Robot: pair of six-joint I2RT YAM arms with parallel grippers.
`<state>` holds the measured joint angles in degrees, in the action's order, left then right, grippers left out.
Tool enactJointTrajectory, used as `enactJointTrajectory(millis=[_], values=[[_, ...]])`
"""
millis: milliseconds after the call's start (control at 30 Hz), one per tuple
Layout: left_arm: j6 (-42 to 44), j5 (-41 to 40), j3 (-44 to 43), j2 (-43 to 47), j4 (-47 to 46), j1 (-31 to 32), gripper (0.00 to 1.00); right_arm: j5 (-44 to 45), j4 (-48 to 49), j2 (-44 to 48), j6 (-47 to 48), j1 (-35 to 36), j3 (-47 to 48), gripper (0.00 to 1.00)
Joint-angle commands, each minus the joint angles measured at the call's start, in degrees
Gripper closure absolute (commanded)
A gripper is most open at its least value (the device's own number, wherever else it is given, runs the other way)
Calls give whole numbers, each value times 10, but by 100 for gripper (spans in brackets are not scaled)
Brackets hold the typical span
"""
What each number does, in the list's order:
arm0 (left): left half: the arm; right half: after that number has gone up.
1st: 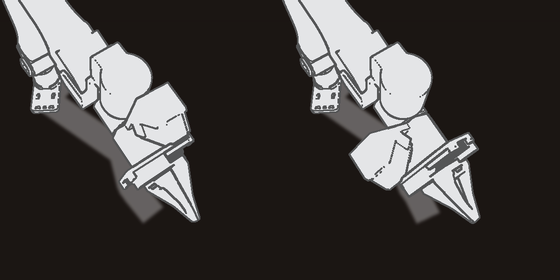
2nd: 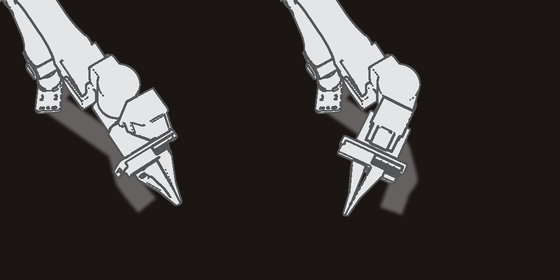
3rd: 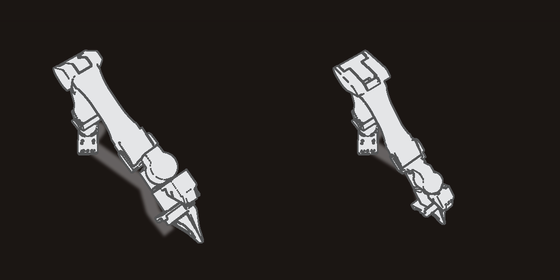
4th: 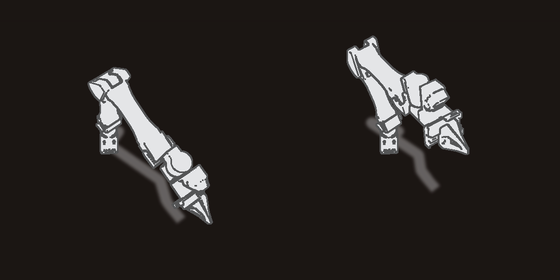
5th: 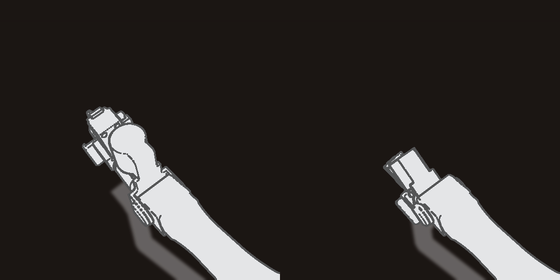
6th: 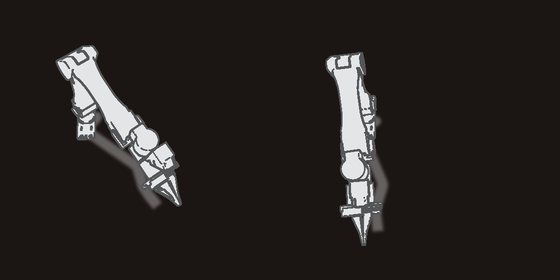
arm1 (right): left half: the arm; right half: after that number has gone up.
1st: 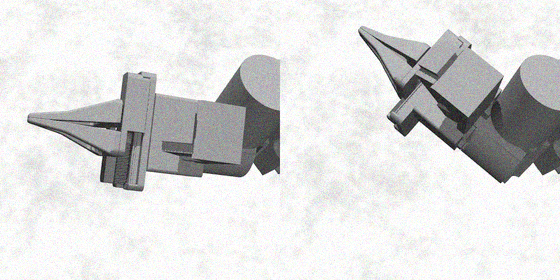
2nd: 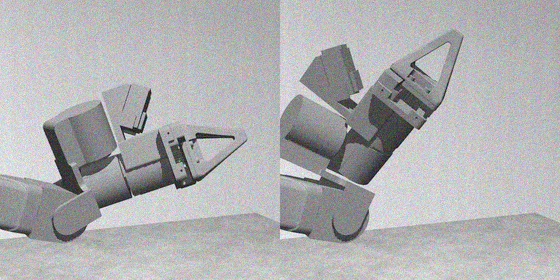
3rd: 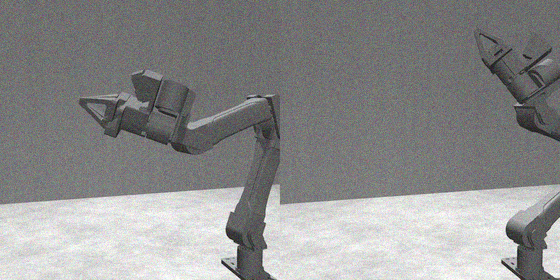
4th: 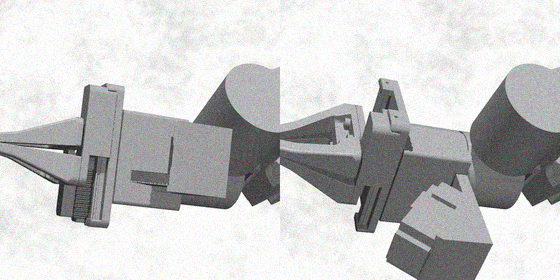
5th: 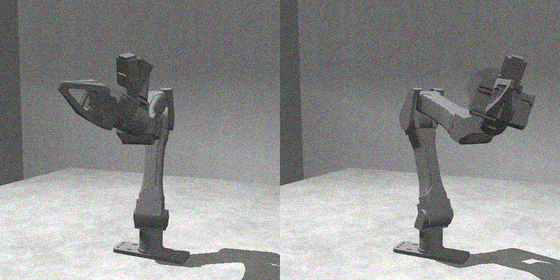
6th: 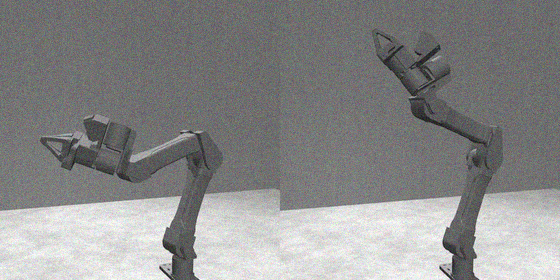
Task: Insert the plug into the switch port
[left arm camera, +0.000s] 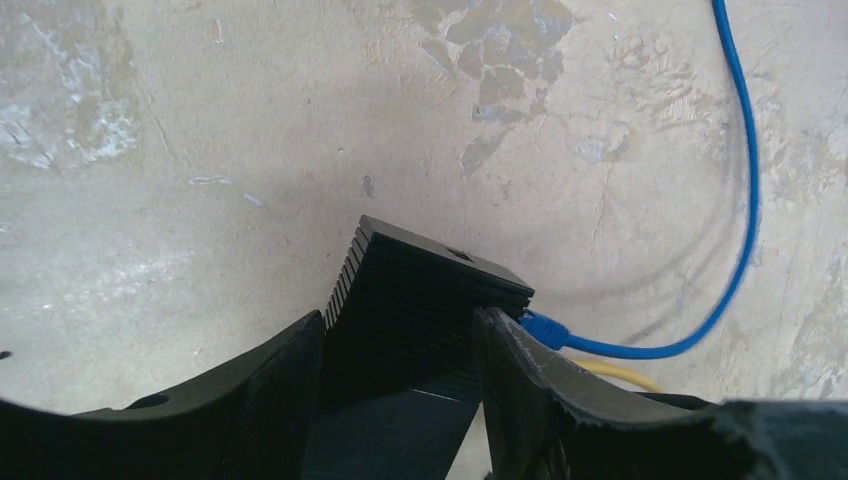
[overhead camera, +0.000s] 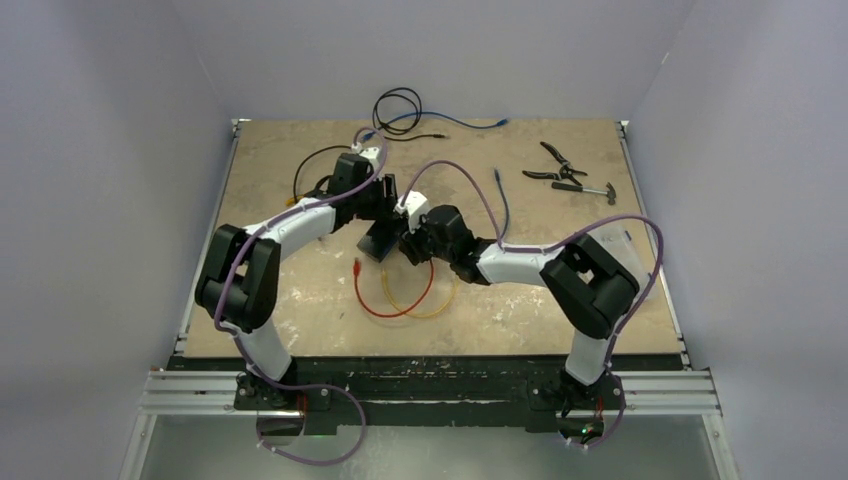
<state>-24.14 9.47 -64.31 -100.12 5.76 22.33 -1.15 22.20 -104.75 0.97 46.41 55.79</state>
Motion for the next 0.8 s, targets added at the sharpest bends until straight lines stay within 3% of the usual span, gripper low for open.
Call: enactJointTrajectory(millis=[0,433,767], values=[[27,44,-36,-10,78,-15,44,10,121,68,1,0,-6,48],[19,53,10,13,60,-37,43,58,60,171,-5,0,-73,43],[25,-74,-11,91,131,-94,38,129,20,310,-62,-63,-151,10]])
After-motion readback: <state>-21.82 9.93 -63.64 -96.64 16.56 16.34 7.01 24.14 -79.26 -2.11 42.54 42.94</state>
